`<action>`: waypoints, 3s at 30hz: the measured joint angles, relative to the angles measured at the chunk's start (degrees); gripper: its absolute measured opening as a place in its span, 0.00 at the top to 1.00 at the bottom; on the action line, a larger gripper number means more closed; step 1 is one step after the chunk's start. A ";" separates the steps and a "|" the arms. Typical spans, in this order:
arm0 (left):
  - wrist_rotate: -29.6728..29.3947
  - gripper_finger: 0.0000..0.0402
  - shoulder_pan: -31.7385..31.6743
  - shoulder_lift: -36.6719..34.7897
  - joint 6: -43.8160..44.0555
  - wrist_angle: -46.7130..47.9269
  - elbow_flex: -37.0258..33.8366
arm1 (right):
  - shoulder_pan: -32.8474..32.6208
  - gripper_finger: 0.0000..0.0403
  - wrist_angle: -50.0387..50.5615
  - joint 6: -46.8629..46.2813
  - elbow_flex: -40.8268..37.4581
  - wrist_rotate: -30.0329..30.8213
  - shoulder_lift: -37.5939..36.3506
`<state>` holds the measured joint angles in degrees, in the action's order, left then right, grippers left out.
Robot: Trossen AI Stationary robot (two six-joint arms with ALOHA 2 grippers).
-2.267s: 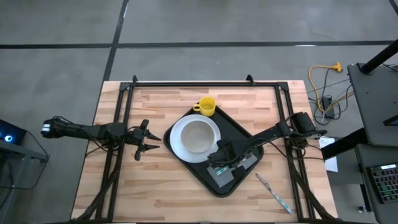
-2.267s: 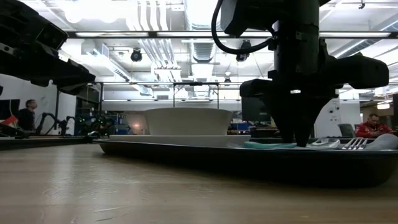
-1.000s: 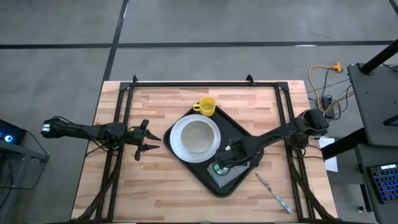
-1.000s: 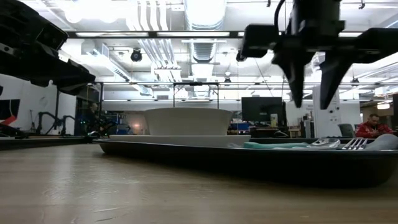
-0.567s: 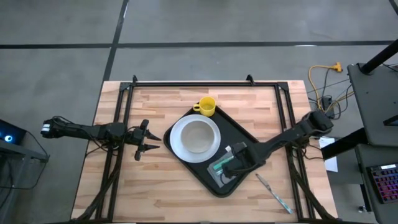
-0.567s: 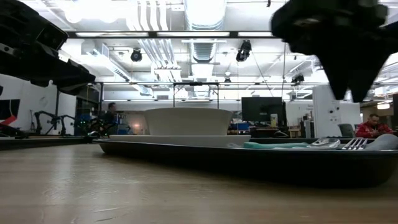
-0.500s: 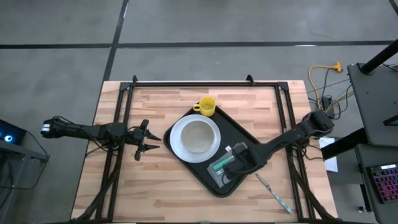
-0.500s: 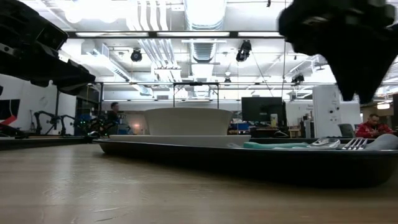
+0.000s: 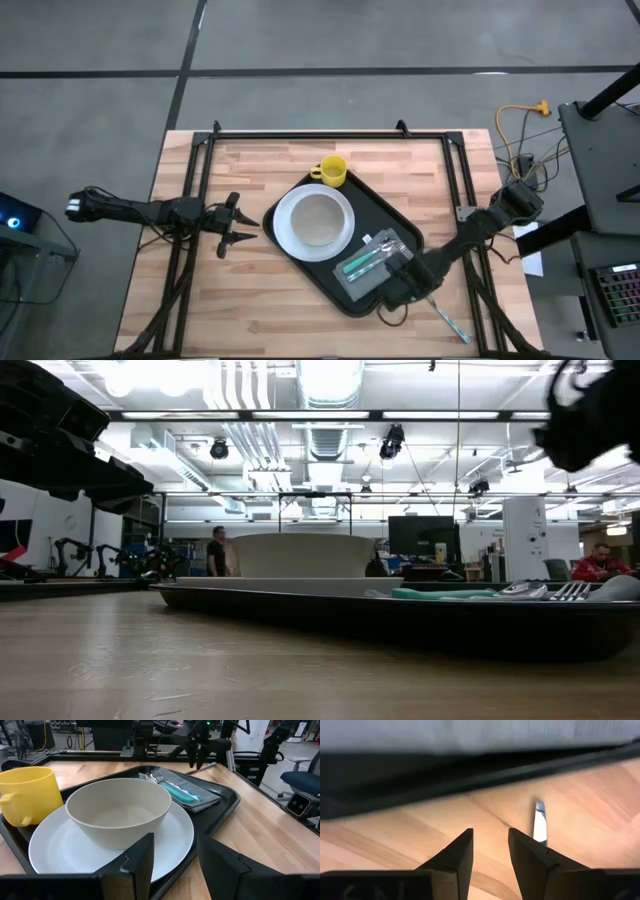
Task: Set up tray
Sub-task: Put the white and blue knife to the right of the white and blue fork on the gray napkin on the black tray
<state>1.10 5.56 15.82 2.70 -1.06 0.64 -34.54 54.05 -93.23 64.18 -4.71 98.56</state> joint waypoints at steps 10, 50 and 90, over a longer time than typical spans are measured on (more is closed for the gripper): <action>0.00 0.66 0.00 0.02 0.00 0.01 0.00 | -8.78 0.75 -2.22 -9.48 -3.98 0.41 -1.94; 0.00 0.66 0.00 0.02 0.00 0.00 0.00 | -26.74 0.83 -9.39 -25.83 -7.47 -1.94 -0.42; 0.00 0.66 -0.01 0.02 0.00 0.02 0.00 | -26.63 0.82 -8.38 -22.35 -10.20 -4.73 -3.48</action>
<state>1.10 5.55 15.84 2.70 -1.04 0.64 -61.17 45.67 -115.58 53.98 -9.44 95.09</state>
